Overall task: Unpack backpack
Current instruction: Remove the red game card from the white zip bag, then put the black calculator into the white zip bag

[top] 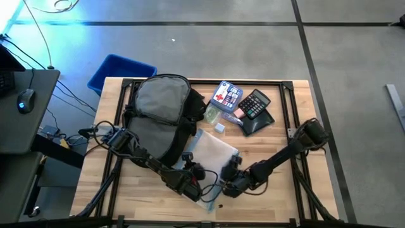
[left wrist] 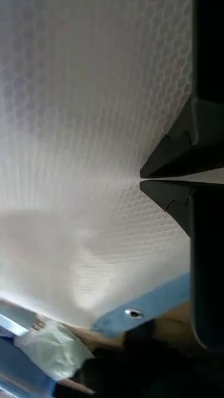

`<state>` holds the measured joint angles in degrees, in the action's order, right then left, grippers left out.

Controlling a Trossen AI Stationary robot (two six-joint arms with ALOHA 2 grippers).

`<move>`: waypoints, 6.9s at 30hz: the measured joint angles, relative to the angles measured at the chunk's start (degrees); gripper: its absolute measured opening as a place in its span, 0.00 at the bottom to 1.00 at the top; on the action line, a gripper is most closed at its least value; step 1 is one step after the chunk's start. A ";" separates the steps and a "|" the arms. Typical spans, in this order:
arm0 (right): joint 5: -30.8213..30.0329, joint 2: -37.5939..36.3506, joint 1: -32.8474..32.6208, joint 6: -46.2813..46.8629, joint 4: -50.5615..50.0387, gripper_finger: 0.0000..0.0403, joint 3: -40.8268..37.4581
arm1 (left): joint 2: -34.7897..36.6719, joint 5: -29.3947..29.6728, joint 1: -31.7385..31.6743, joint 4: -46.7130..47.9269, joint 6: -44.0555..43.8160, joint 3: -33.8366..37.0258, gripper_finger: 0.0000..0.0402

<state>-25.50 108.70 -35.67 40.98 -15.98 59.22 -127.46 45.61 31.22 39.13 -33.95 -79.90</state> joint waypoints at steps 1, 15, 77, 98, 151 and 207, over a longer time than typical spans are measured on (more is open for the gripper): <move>1.43 -1.01 -0.98 0.82 -0.12 0.70 0.00 | 0.02 0.04 0.00 0.93 -0.83 -0.02 0.00; -5.36 -10.32 -8.48 4.31 -5.43 0.70 0.28 | 5.55 2.48 3.67 7.08 -0.69 0.59 0.00; 10.43 -30.33 83.61 -8.26 -22.14 0.74 -14.26 | 15.02 9.95 11.43 10.91 -8.95 2.30 0.00; 22.30 -30.71 89.48 -13.49 -4.00 0.29 -25.44 | 15.08 9.99 11.17 10.76 -8.90 2.30 0.00; -6.38 -63.15 -8.45 35.24 21.39 0.00 -53.31 | 14.64 -5.57 9.22 -21.60 16.79 2.33 0.08; -5.57 -25.70 -9.22 31.68 27.65 0.76 -37.53 | -4.04 -18.41 3.67 7.20 6.07 -21.35 0.21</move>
<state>-31.07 83.00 -44.88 72.66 11.67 21.69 -131.50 27.20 34.89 46.33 -27.88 -101.25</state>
